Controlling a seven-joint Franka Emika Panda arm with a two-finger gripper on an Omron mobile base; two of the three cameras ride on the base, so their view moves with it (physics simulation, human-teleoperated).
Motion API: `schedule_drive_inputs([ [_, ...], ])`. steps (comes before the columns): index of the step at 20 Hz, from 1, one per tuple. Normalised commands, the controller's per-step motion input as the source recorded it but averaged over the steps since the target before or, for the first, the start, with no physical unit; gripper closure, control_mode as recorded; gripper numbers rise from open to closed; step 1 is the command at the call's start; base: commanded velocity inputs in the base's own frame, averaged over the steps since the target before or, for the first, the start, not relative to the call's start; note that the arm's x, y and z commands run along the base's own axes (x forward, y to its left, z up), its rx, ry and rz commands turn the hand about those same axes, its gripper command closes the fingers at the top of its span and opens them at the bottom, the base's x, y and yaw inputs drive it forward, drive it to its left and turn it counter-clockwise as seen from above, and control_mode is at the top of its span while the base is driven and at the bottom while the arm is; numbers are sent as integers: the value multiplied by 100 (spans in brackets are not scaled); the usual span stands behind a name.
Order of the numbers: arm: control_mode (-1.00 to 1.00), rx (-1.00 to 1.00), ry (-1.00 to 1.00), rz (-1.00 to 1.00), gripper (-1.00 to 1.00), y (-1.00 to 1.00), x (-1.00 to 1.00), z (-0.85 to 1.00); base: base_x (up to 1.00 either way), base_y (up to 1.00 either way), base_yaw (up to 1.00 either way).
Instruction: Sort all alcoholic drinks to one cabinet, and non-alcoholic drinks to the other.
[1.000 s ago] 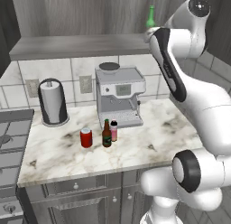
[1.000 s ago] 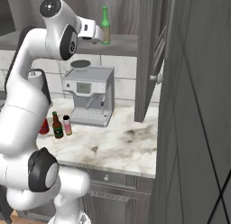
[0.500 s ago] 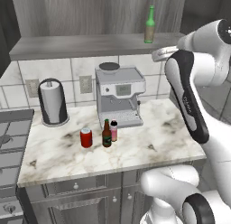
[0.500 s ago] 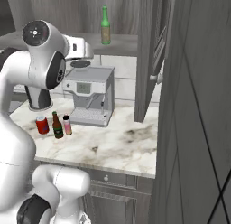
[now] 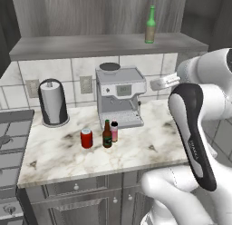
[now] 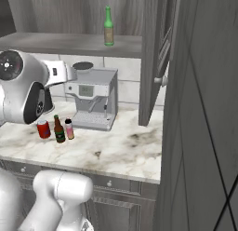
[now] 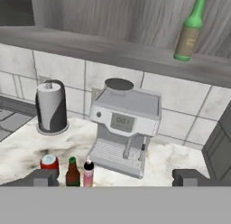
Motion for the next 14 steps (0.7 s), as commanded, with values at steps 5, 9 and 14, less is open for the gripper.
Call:
schedule_drive_inputs([
  [5,-100,-9,6,4,-100,43,-59,-33,0,0,0],
  [9,-100,-9,11,3,-100,39,-46,-28,0,0,0],
  [14,-100,-6,7,3,-100,34,-30,-34,0,0,0],
])
